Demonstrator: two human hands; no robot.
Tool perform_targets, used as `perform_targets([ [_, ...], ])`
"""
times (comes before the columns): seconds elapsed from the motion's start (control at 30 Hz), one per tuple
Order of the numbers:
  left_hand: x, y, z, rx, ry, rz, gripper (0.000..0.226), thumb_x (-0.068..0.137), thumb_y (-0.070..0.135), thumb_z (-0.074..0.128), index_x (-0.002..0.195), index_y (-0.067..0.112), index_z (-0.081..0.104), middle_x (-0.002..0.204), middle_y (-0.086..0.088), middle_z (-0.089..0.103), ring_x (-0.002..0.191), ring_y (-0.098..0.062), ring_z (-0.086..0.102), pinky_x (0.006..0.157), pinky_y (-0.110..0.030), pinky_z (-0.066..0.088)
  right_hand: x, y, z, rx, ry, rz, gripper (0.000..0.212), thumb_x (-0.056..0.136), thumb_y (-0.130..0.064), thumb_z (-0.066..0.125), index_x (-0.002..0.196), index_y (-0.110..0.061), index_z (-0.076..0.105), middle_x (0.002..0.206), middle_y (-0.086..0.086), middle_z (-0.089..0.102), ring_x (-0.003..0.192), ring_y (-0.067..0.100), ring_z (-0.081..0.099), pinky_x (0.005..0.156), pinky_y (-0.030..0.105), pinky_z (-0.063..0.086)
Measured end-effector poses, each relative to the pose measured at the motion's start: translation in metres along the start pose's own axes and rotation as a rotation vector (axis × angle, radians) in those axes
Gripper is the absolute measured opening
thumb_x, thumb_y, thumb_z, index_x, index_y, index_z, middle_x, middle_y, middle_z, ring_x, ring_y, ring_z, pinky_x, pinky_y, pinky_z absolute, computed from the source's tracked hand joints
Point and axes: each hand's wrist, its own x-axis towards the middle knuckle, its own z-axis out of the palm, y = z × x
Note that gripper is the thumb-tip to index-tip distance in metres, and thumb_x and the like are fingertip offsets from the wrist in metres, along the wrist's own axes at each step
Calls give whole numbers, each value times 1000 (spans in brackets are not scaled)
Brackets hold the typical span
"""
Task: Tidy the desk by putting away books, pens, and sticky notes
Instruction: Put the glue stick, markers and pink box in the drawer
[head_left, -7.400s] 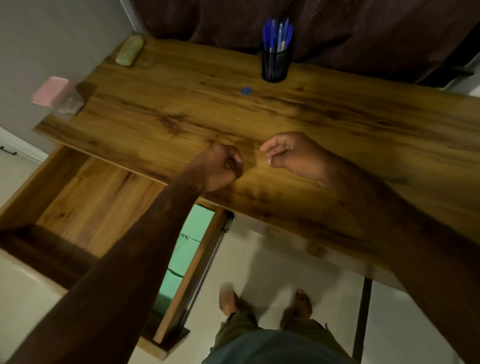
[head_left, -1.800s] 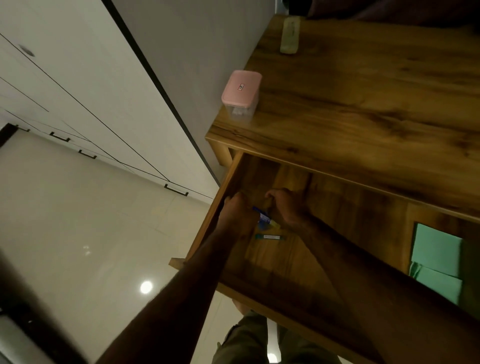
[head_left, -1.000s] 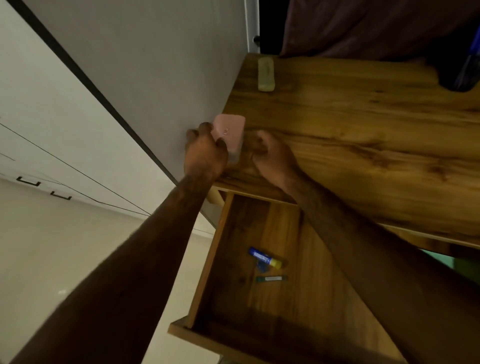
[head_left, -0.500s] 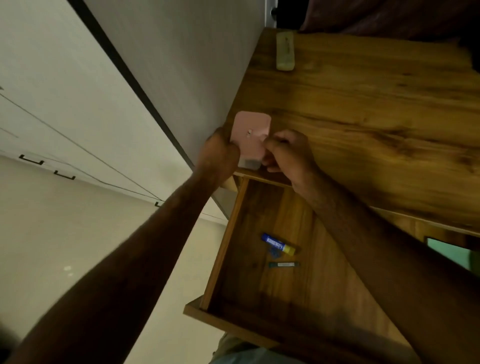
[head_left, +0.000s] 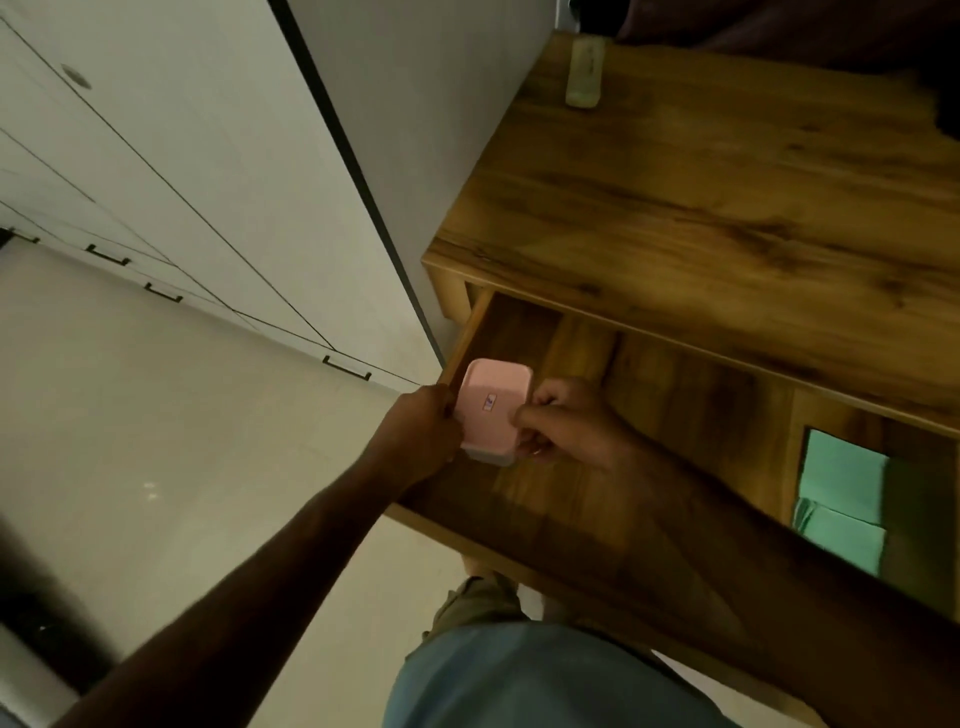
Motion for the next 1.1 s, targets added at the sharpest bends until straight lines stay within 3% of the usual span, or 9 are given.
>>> perform_targets([
  [0.17,-12,-18,15,307,42,-6,23,93,15,58,114,10,66,107,-7,72,88,-24,70,79,-34,59,-7,24,26,-62,-60,52,22,89,-15,71,110,-14,65,95,4,73,76,16,75,62,30,62],
  [0.37,-17,-20,21,482,83,-39,33,87,19,69,118,9,63,105,-7,71,91,-23,70,79,-34,58,-5,39,51,-85,-133,115,20,93,-18,67,112,-14,61,87,4,75,71,14,75,62,30,62],
  [0.47,-15,-21,24,495,77,-38,35,87,18,70,120,11,62,108,-5,69,96,-21,67,79,-29,54,-7,39,62,-83,-172,90,11,97,-16,62,106,-11,66,91,7,75,78,17,76,72,37,63],
  [0.6,-11,-18,27,490,68,15,33,90,17,66,122,11,61,113,-6,68,103,-21,65,77,-25,47,-5,33,68,-181,-149,67,15,96,-20,63,105,-9,69,90,8,75,80,20,76,74,38,64],
  [0.83,-3,-9,27,557,65,73,29,87,19,68,115,11,64,105,-4,69,91,-19,67,79,-30,58,-2,34,40,-350,-12,93,10,96,-22,62,101,-13,64,84,7,74,78,24,75,72,42,64],
  [1.1,-2,12,32,478,115,96,20,89,19,67,108,14,63,100,-1,68,89,-19,65,81,-31,56,-8,23,4,-414,33,14,19,95,-20,63,113,-16,63,89,2,73,72,14,73,62,28,61],
])
